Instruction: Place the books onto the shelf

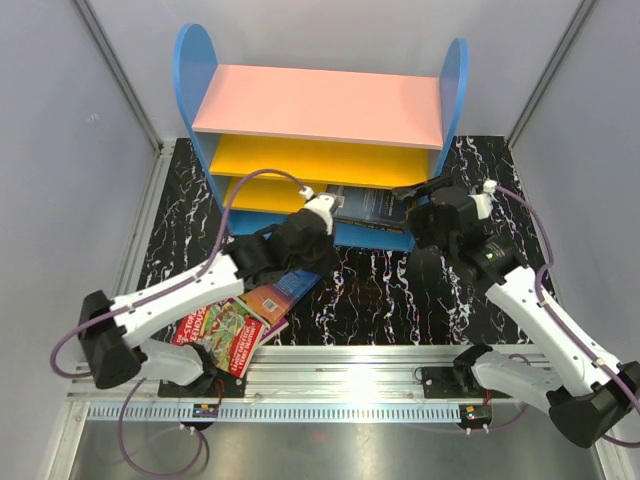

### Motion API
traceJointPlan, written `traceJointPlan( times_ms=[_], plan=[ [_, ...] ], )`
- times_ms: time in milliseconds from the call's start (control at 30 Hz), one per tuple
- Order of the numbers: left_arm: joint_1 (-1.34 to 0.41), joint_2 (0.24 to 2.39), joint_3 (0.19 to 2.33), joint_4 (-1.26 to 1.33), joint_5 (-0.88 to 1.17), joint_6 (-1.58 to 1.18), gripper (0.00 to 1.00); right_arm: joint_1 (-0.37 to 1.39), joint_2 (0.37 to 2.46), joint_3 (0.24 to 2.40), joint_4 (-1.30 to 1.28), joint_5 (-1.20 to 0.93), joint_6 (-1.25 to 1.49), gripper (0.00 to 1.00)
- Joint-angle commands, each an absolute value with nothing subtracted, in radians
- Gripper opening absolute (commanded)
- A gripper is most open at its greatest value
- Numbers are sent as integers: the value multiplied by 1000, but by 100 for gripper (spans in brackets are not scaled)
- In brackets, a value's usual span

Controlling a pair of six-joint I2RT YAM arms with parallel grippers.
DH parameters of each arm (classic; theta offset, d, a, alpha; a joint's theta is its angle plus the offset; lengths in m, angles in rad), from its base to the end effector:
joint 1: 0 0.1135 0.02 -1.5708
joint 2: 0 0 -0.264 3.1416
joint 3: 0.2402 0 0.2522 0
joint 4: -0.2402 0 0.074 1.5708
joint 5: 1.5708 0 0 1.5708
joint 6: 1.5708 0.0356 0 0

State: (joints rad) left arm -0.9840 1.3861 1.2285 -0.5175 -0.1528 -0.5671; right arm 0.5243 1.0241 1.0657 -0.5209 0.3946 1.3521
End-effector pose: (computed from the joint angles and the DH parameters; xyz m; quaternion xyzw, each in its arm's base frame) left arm 0.1751 -0.2536 0.3256 0.1537 0.8861 -0.2532 0.3565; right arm 0.1972 0.0982 0.3599 0.4303 0.7265 0.3114 0.4361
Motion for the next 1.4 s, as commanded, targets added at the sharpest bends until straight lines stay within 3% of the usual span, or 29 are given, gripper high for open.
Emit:
traceJointPlan(
  times_ms=[0,133,233,267,367,500,733,900,1367],
  plan=[
    [-907,1269,1100,-583,-175,-639,0,622,1051,1104,-575,317,1276,88],
    [-775,1120,974,-641,-130,-672,3,793,1057,1106,-598,364,1281,88],
    [-654,1033,937,-709,-135,-666,33,833,1058,1086,-603,312,1279,88],
    [-616,1020,930,-722,-123,-660,54,836,1058,1082,-595,292,1275,88],
    [-391,997,931,-782,-74,-597,72,847,1068,1094,-597,194,1230,88],
    [-162,1017,925,-784,-5,-500,83,867,1100,1126,-614,108,1168,88],
    [-21,1213,949,-680,98,-434,82,891,1244,1036,-545,-61,1173,89],
    [-20,1348,953,-608,109,-417,79,897,1284,856,-263,-163,1299,89],
    [-40,1511,962,-555,144,-383,73,1057,1555,703,359,104,1538,89]
  ],
)
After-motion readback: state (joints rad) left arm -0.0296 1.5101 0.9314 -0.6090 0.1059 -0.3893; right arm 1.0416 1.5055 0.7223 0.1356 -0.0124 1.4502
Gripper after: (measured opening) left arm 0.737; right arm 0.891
